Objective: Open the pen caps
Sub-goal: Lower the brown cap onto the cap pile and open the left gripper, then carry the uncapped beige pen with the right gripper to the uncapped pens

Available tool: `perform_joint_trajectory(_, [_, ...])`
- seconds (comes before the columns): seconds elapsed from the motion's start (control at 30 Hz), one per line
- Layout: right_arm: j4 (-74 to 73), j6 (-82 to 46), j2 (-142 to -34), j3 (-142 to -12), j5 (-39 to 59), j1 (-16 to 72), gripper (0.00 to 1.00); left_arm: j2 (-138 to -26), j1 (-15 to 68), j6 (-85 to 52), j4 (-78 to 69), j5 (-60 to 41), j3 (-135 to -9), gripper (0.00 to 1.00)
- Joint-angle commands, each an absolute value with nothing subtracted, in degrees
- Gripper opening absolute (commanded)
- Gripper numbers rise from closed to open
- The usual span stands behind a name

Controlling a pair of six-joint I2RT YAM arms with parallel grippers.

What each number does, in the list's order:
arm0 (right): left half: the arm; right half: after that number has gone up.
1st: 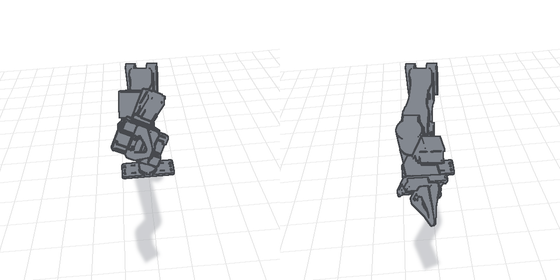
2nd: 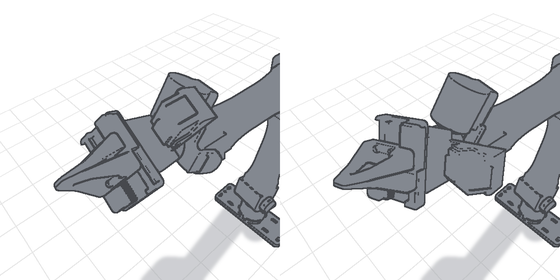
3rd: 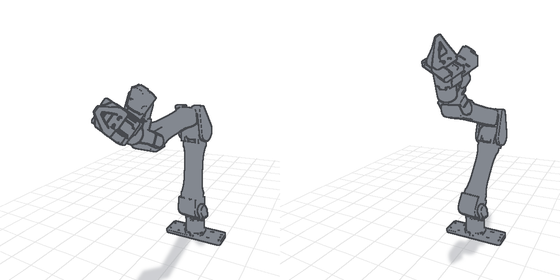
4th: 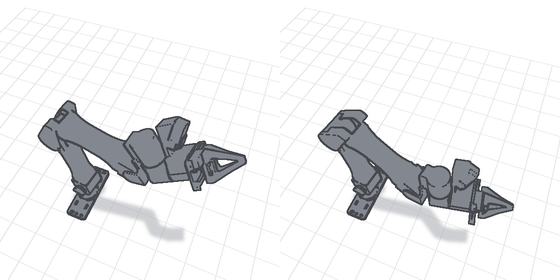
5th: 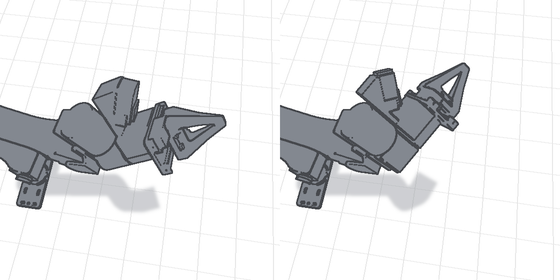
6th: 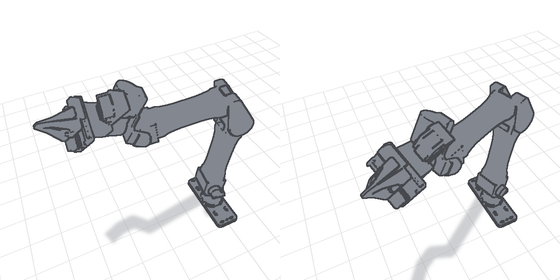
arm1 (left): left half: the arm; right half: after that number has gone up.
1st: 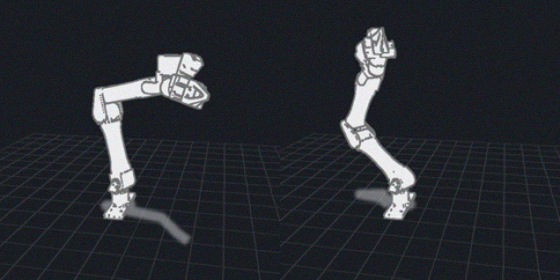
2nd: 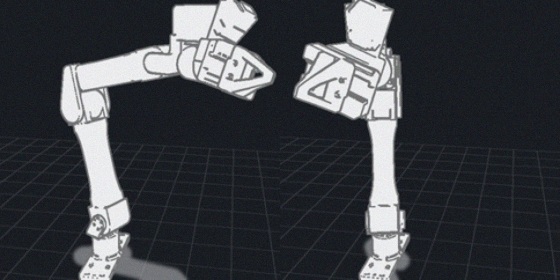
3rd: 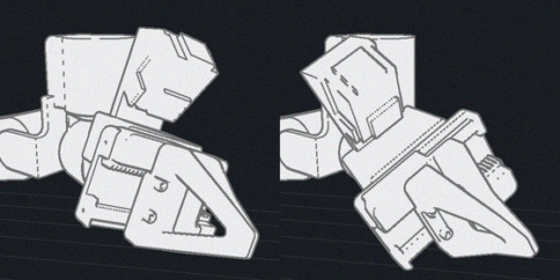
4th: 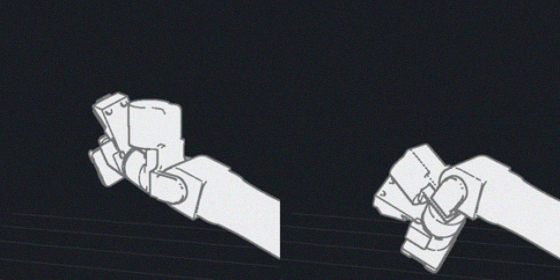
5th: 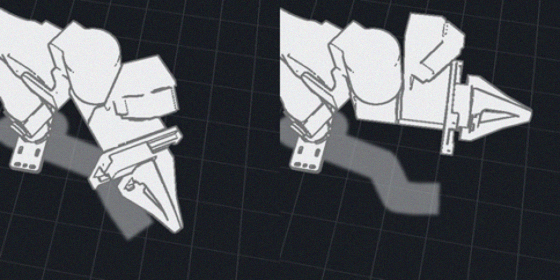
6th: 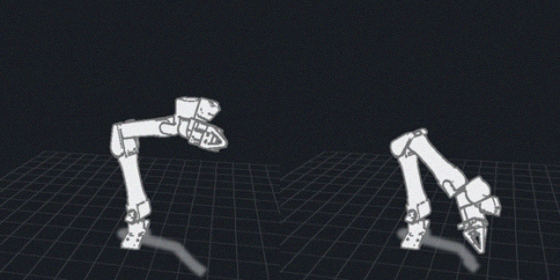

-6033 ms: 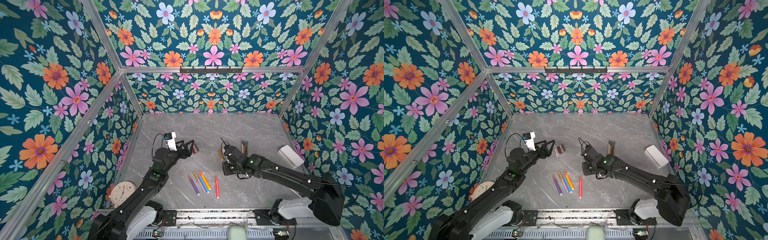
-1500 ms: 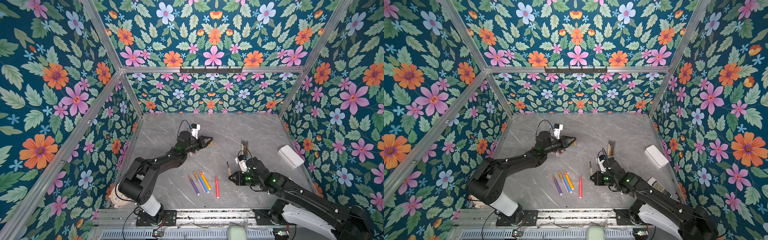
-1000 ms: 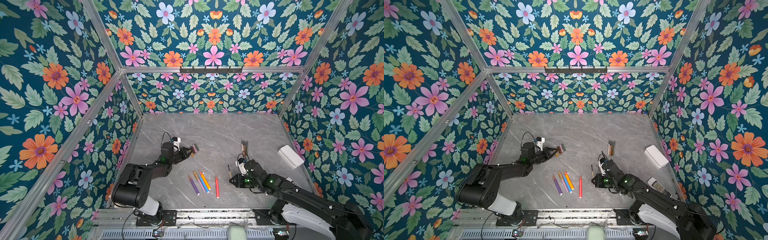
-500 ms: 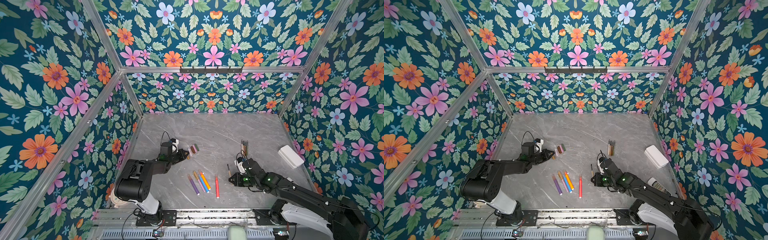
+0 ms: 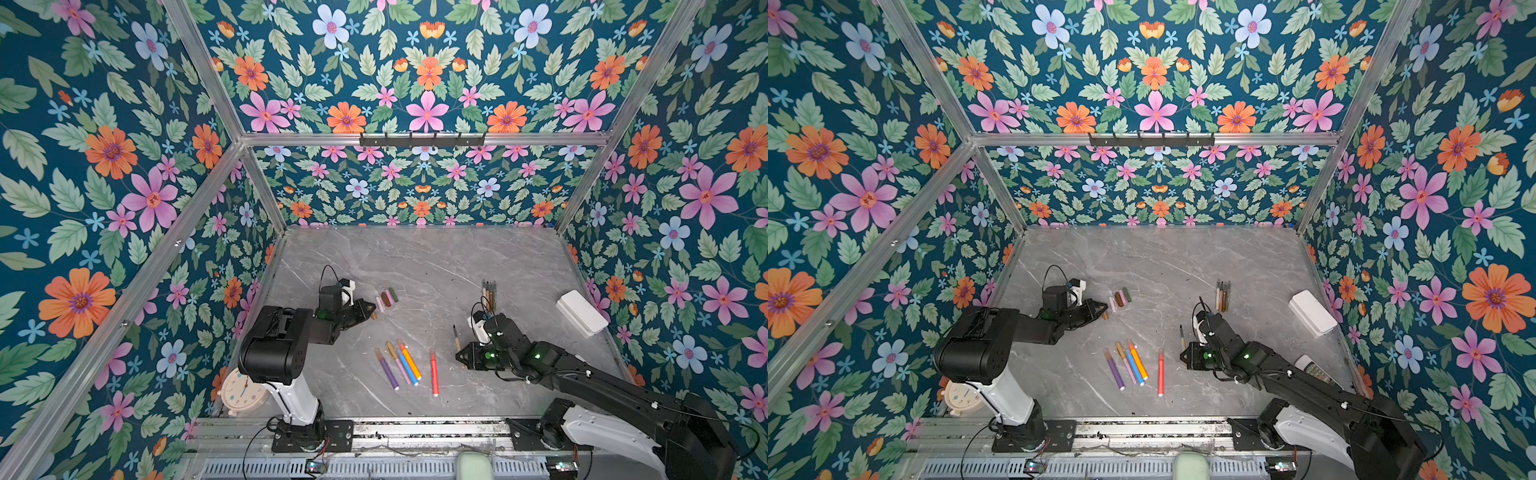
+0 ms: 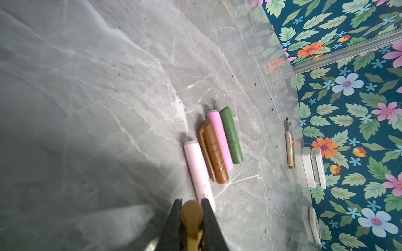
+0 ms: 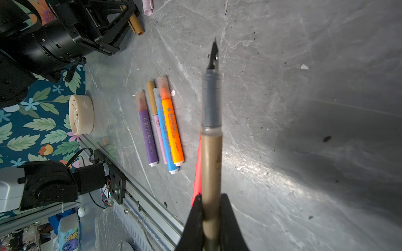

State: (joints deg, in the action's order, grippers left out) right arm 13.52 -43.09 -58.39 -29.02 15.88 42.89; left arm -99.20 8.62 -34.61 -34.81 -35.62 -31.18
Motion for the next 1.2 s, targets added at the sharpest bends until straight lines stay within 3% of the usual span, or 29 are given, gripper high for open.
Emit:
perform_joint_trajectory(0.0, [13.6,-42.9,-58.5,-29.4,15.8,42.9,0.00,-99.3,8.3,-34.3,-35.0,-34.6,-31.6,0.07])
perform_joint_trajectory(0.4, [14.3,-42.8,-59.4,-30.8,16.0,42.9,0.00,-102.6,7.6,-39.6,-39.0,-35.2,-31.8,0.18])
perform_joint_trajectory(0.77, [13.1,-43.1,-60.1,-30.0,16.1,42.9,0.00,-104.9,7.2,-41.9,-40.6,-35.8,-32.3,0.47])
perform_joint_trajectory(1.17, [13.3,-43.0,-59.9,-29.7,16.0,43.0,0.00,-101.8,6.5,-38.0,-32.6,-34.4,-32.4,0.45])
